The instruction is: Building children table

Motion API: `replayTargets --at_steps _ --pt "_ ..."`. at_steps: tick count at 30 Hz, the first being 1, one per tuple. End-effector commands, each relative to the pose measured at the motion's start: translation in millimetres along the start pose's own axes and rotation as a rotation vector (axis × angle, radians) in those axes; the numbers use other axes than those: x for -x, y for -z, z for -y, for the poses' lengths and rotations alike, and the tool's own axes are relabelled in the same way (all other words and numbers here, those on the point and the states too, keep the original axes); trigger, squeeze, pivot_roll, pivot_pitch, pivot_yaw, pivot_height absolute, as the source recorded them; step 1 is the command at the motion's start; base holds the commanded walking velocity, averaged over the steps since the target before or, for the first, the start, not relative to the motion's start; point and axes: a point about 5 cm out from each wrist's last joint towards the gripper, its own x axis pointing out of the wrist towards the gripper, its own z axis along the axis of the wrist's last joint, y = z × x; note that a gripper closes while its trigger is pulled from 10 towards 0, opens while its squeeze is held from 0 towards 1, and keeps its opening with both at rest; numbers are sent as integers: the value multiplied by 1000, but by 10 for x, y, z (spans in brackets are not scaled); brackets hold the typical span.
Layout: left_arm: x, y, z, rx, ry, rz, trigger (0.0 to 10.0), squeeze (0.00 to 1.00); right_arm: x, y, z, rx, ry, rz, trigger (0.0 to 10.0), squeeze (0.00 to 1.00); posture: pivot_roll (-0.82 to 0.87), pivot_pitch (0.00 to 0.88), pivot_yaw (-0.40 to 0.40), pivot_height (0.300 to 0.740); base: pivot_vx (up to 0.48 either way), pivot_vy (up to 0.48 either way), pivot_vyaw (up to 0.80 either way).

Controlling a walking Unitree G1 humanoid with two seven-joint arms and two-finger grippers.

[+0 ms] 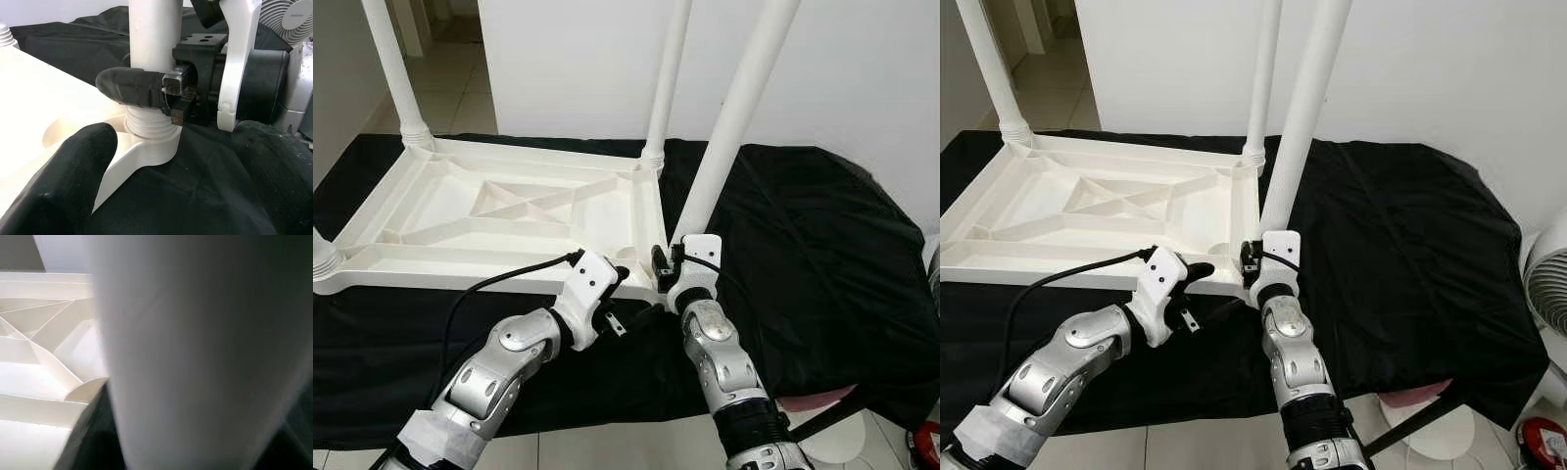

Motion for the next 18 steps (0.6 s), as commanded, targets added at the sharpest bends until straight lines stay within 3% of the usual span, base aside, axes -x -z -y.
replayTargets --at_steps 1,2,12,18 --pt "-6 -9 57 3 94 -3 10000 0 35 100 83 -8 37 -53 10000 808 65 22 -79 740 0 0 0" --pt "-10 -16 63 4 99 0 10000 0 43 73 125 -4 35 -37 10000 1000 64 23 -80 740 0 0 0" --pt "-4 -13 73 7 97 0 10000 0 99 -4 223 -49 -58 2 10000 1000 63 23 -85 740 0 0 0" --pt "5 -5 80 10 94 -1 10000 0 130 -18 339 -18 -131 8 10000 1000 65 22 -86 740 0 0 0"
